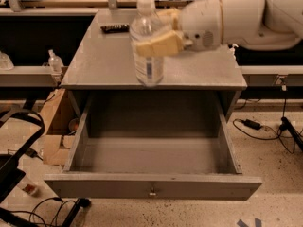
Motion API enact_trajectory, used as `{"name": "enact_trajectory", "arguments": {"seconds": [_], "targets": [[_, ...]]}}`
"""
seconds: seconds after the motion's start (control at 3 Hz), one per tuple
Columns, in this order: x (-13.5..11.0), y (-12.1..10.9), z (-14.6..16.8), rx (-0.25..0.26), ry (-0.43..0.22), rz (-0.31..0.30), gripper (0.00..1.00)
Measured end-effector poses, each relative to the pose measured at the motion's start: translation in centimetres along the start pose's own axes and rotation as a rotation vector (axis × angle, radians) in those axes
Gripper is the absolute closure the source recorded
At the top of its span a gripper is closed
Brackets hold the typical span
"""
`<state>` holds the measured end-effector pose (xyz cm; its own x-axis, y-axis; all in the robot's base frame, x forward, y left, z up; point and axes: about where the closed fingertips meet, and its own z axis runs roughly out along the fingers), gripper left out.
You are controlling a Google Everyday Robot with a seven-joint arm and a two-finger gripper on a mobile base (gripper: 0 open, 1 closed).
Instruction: Pick blue plastic bottle from top drawer and place on counter
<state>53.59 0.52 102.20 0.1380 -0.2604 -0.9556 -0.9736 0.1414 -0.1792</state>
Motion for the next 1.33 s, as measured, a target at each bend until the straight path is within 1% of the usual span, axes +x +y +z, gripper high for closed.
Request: {"name": "enact_trajectory", "arguments": {"seconds": [0.33,0.67,1.0,1.33], "targets": [[-3.7,-3.6,4.7,0.001,-0.013,0.009,1.0],[-4.7,-7.2,10.0,-0.012,-0.049,0.013,1.0],[-4.7,-8.1,10.4,0.001,-0.054,0.023,1.0],[-4.4,-10.8,11.4,0.046,-0.07,0.058,1.0]]}}
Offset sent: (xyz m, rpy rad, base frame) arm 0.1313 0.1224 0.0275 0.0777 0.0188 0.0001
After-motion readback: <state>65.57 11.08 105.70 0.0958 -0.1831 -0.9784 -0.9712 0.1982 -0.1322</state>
